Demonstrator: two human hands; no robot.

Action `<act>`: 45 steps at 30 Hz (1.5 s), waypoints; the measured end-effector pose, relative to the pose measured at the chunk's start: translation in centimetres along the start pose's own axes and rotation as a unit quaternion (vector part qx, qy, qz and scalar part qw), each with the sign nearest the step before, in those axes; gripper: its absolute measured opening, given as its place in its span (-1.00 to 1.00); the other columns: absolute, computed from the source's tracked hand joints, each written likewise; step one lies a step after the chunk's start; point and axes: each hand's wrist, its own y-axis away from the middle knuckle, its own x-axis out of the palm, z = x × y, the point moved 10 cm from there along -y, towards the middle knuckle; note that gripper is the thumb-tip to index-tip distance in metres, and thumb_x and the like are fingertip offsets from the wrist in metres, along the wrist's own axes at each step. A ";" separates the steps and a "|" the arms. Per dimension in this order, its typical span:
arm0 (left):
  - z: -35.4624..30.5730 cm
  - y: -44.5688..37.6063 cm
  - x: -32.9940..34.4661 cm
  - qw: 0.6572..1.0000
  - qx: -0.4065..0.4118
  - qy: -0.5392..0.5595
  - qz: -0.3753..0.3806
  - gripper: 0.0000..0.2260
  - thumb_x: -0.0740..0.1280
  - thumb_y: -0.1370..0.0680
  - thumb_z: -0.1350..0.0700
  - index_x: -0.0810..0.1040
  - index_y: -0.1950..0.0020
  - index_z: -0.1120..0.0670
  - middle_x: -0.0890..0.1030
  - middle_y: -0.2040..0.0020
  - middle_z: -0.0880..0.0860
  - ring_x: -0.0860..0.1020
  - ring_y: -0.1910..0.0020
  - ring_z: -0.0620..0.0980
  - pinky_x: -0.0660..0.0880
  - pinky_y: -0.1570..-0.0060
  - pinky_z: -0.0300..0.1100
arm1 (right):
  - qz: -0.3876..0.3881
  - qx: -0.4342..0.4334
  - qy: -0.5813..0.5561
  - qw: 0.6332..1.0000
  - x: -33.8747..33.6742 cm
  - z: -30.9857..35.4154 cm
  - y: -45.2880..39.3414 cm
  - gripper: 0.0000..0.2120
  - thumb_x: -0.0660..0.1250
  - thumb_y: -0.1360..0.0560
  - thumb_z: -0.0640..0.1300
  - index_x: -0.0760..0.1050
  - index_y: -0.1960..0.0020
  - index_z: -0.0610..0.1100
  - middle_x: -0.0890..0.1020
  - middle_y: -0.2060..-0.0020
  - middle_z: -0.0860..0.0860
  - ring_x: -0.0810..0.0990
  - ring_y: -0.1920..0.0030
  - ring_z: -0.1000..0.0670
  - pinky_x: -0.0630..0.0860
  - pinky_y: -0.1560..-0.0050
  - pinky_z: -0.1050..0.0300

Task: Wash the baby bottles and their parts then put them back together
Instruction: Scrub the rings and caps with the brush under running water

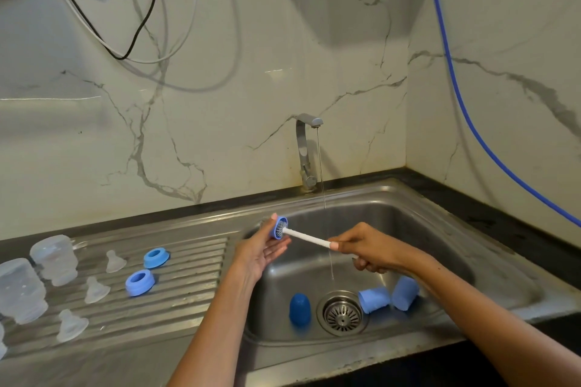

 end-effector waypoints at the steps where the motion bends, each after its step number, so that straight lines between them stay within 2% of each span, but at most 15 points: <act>1: -0.1 0.0 0.0 1.000 0.008 0.024 -0.003 -0.63 0.43 -0.46 0.05 0.55 -0.14 0.28 0.65 0.00 0.26 0.65 0.06 0.13 0.62 0.11 -0.13 | 0.024 0.040 -0.058 0.997 0.5 -0.6 0.2 -0.79 0.25 -0.59 0.05 0.59 -0.16 0.07 0.35 0.49 0.04 0.26 0.54 0.13 0.22 0.56 0.30; 3: -0.5 -0.1 -0.2 0.997 0.031 0.076 -0.017 -0.64 0.40 -0.49 0.08 0.52 -0.17 0.30 0.63 -0.06 0.28 0.64 0.07 0.11 0.58 0.05 -0.12 | 0.066 0.081 -0.116 0.988 1.1 -1.1 0.7 -0.78 0.23 -0.59 0.07 0.61 -0.14 0.10 0.31 0.50 0.06 0.20 0.52 0.13 0.18 0.57 0.31; 5: -0.8 -0.1 -0.3 0.995 0.048 0.083 -0.028 -0.66 0.39 -0.50 0.09 0.52 -0.15 0.29 0.62 -0.06 0.27 0.63 0.07 0.10 0.56 0.02 -0.12 | 0.074 0.072 -0.112 0.988 0.8 -0.8 0.8 -0.78 0.23 -0.59 0.07 0.60 -0.15 0.11 0.31 0.51 0.07 0.20 0.53 0.14 0.18 0.57 0.32; 9: -1.0 -0.4 -1.2 0.992 0.058 0.094 -0.063 -0.71 0.40 -0.49 0.12 0.52 -0.11 0.28 0.62 -0.07 0.25 0.63 0.03 0.10 0.55 -0.07 -0.08 | 0.011 -0.012 0.005 1.000 -1.6 0.3 0.9 -0.87 0.28 -0.57 0.06 0.59 -0.06 0.18 0.39 0.52 0.07 0.31 0.52 0.13 0.26 0.53 0.29; 12: -2.1 -0.9 -4.0 0.980 0.089 0.144 -0.107 -0.62 0.39 -0.50 0.12 0.48 -0.22 0.31 0.59 -0.16 0.24 0.61 0.02 0.07 0.54 -0.09 -0.09 | -0.034 -0.043 0.063 0.997 -3.6 0.5 1.3 -0.88 0.30 -0.56 0.06 0.60 -0.04 0.16 0.44 0.50 0.07 0.36 0.48 0.11 0.31 0.47 0.28; 14: -2.3 -1.2 -4.1 0.985 0.094 0.116 -0.091 -0.57 0.39 -0.51 0.12 0.44 -0.30 0.31 0.58 -0.18 0.23 0.59 -0.07 0.10 0.52 -0.10 -0.10 | -0.062 -0.047 0.019 0.997 -4.3 0.4 1.4 -0.83 0.30 -0.56 0.02 0.57 -0.13 0.14 0.46 0.49 0.07 0.36 0.48 0.11 0.30 0.48 0.27; 16: -2.1 -1.2 -2.8 0.990 0.093 0.094 -0.055 -0.60 0.40 -0.49 0.13 0.48 -0.26 0.28 0.59 -0.15 0.21 0.58 -0.12 0.10 0.51 -0.09 -0.11 | -0.057 -0.058 -0.018 0.997 -3.6 0.6 1.2 -0.79 0.29 -0.57 -0.01 0.54 -0.19 0.14 0.44 0.47 0.06 0.35 0.48 0.11 0.27 0.50 0.24; 19: -2.3 -1.0 -1.3 0.990 0.109 0.079 -0.030 -0.70 0.43 -0.45 0.17 0.55 -0.11 0.29 0.62 -0.06 0.21 0.61 -0.07 0.10 0.58 -0.01 -0.15 | -0.050 -0.061 -0.022 0.997 -2.2 0.6 1.0 -0.79 0.26 -0.58 0.01 0.52 -0.20 0.16 0.43 0.53 0.10 0.34 0.52 0.15 0.27 0.53 0.27; 22: -2.7 -1.0 -0.9 0.988 0.128 0.080 -0.028 -0.71 0.45 -0.42 0.19 0.56 -0.05 0.34 0.65 0.06 0.19 0.63 0.06 0.07 0.62 0.05 -0.18 | -0.077 -0.051 -0.043 0.995 -1.7 0.5 0.8 -0.75 0.24 -0.59 0.03 0.51 -0.26 0.12 0.40 0.53 0.11 0.33 0.54 0.18 0.26 0.55 0.32; 26: -3.1 -0.9 -1.2 0.985 0.143 0.089 -0.047 -0.76 0.45 -0.44 0.18 0.58 0.00 0.33 0.65 0.12 0.15 0.64 0.11 0.03 0.61 0.03 -0.17 | -0.075 -0.035 -0.059 0.995 -0.6 0.9 0.6 -0.73 0.22 -0.60 0.04 0.46 -0.29 0.15 0.37 0.59 0.13 0.30 0.58 0.20 0.24 0.58 0.33; 30: -3.5 -1.0 -3.6 0.973 0.153 0.138 -0.106 -0.69 0.44 -0.46 0.19 0.54 -0.08 0.38 0.60 0.01 0.23 0.60 -0.04 0.10 0.55 -0.12 -0.04 | -0.023 -0.040 -0.072 0.996 -0.3 1.3 1.8 -0.77 0.26 -0.55 0.10 0.53 -0.19 0.18 0.39 0.55 0.11 0.30 0.55 0.18 0.25 0.56 0.33; 34: -3.6 -0.7 -1.7 0.984 0.153 0.082 -0.050 -0.77 0.42 -0.47 0.20 0.58 -0.02 0.34 0.65 0.05 0.20 0.62 -0.02 0.08 0.60 0.02 -0.19 | -0.063 -0.049 -0.056 0.995 -0.4 2.3 1.5 -0.76 0.23 -0.59 0.05 0.51 -0.23 0.12 0.37 0.57 0.12 0.31 0.59 0.19 0.24 0.58 0.34; 36: -3.8 -0.6 -1.3 0.983 0.162 0.070 -0.043 -0.75 0.43 -0.46 0.20 0.58 -0.05 0.33 0.66 0.03 0.19 0.63 -0.02 0.06 0.61 0.07 -0.24 | -0.077 -0.046 -0.042 0.995 -0.6 2.5 1.4 -0.74 0.22 -0.60 0.02 0.48 -0.27 0.09 0.37 0.58 0.12 0.32 0.60 0.20 0.25 0.58 0.34; 41: -4.0 -0.8 -2.0 0.981 0.176 0.056 -0.064 -0.80 0.44 -0.46 0.22 0.60 -0.02 0.29 0.66 0.07 0.16 0.62 -0.02 0.05 0.56 -0.03 -0.19 | -0.049 -0.027 -0.064 0.996 -0.8 1.9 2.0 -0.78 0.22 -0.59 0.08 0.52 -0.19 0.13 0.36 0.55 0.12 0.29 0.58 0.19 0.23 0.57 0.32; 45: -3.8 -0.3 -0.5 0.978 0.202 -0.009 -0.048 -0.76 0.44 -0.45 0.21 0.61 -0.07 0.28 0.67 0.06 0.15 0.62 -0.02 0.03 0.54 -0.10 -0.15 | -0.074 -0.032 -0.049 0.996 -0.8 1.9 1.4 -0.77 0.21 -0.60 0.04 0.48 -0.24 0.12 0.38 0.58 0.12 0.30 0.60 0.19 0.24 0.58 0.35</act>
